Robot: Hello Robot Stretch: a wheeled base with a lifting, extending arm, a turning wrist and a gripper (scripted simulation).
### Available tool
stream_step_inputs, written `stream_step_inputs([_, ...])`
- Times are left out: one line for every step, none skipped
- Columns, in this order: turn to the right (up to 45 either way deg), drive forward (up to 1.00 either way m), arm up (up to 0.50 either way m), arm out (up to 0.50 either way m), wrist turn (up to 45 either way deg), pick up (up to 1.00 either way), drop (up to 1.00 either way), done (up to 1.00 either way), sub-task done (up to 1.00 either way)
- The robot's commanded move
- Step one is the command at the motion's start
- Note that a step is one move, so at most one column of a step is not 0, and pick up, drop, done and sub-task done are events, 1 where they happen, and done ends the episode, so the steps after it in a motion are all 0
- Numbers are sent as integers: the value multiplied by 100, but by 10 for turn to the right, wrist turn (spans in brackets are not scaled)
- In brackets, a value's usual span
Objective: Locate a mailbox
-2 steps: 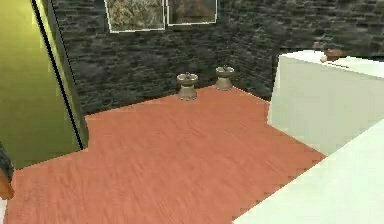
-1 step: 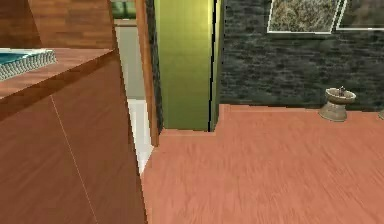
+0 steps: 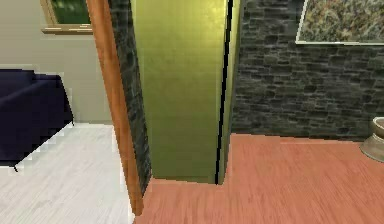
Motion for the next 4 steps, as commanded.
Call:
stream_step_inputs([0, 50, 0, 0, 0, 0, 0, 0, 0])
stream_step_inputs([-450, 0, 0, 0, 0, 0, 0, 0, 0])
stream_step_inputs([-360, 0, 0, 0, 0, 0, 0, 0, 0])
stream_step_inputs([0, 100, 0, 0, 0, 0, 0, 0, 0])
